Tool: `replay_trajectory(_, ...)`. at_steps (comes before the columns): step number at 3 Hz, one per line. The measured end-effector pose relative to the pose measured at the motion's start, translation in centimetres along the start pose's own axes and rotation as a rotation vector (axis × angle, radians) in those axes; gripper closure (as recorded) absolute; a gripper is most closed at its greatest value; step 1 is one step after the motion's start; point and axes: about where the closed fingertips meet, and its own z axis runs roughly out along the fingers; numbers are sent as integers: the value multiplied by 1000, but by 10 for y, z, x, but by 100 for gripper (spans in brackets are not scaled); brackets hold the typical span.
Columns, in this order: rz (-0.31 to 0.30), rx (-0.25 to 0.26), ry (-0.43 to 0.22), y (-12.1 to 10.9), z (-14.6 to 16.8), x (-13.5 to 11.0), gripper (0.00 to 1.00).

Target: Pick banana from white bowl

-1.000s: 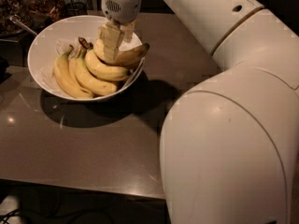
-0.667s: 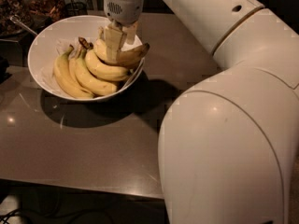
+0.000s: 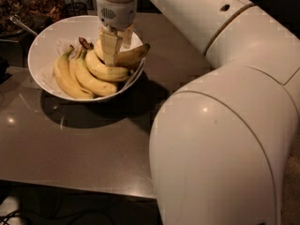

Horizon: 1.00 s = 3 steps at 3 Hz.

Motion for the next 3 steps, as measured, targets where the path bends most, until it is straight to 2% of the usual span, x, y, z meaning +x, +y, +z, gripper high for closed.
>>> replay_trajectory(1,-9,3,14,1,3,-1,58)
replay_trajectory(2,-11,13,21,2,4,0,83)
replay_trajectory(3,-11,13,21,2,4,0,100)
